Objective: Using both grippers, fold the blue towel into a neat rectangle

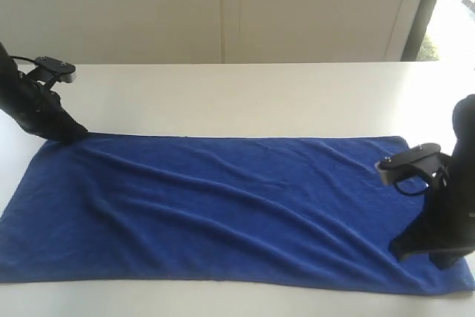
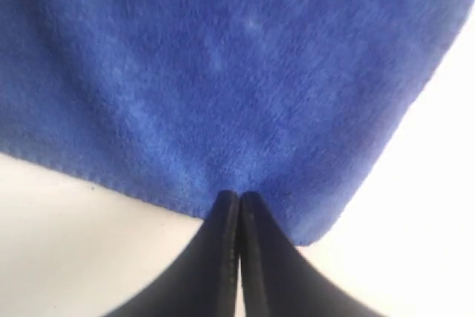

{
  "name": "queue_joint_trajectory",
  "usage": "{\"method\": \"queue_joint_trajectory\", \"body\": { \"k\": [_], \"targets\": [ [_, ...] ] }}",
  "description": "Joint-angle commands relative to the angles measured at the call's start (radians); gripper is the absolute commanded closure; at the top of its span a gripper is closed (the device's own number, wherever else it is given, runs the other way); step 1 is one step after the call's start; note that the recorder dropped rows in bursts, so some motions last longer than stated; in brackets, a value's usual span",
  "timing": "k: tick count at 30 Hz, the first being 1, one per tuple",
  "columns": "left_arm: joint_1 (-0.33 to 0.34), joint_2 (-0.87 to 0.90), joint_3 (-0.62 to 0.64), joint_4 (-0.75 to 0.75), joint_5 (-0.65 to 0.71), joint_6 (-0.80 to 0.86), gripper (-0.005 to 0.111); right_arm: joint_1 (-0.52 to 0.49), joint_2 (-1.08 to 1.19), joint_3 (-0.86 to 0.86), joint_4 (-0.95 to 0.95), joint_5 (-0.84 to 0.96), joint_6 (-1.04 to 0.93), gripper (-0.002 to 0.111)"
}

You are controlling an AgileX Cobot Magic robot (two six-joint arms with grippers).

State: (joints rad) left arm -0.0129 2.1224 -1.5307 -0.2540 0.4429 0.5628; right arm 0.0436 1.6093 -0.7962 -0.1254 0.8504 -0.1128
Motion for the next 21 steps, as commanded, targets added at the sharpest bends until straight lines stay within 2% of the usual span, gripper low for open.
{"method": "queue_joint_trajectory", "body": {
  "k": [1,6,10,13,16,21],
  "targets": [
    [0.001,-0.079,-0.010,-0.067,0.041,0.028,0.107,-0.001,-0.040,-0.062,0.001,-0.060,0.005,0.108],
    [0.001,-0.175,-0.015,-0.147,0.156,0.114,0.107,-0.024,0.008,-0.209,-0.003,-0.106,-0.023,0.108],
    [0.001,-0.240,-0.015,-0.149,0.357,0.124,0.107,-0.105,0.130,-0.396,0.026,-0.080,-0.071,0.108],
    [0.001,-0.263,0.011,-0.118,0.437,0.113,0.107,-0.173,0.243,-0.544,0.133,-0.019,-0.170,0.108],
    [0.001,-0.291,0.100,-0.052,0.437,0.061,0.107,-0.224,0.347,-0.685,0.239,0.043,-0.263,0.108],
    [0.001,-0.369,0.310,-0.019,0.359,0.022,0.107,-0.244,0.473,-0.832,0.249,0.055,-0.281,0.108]
  ]
}}
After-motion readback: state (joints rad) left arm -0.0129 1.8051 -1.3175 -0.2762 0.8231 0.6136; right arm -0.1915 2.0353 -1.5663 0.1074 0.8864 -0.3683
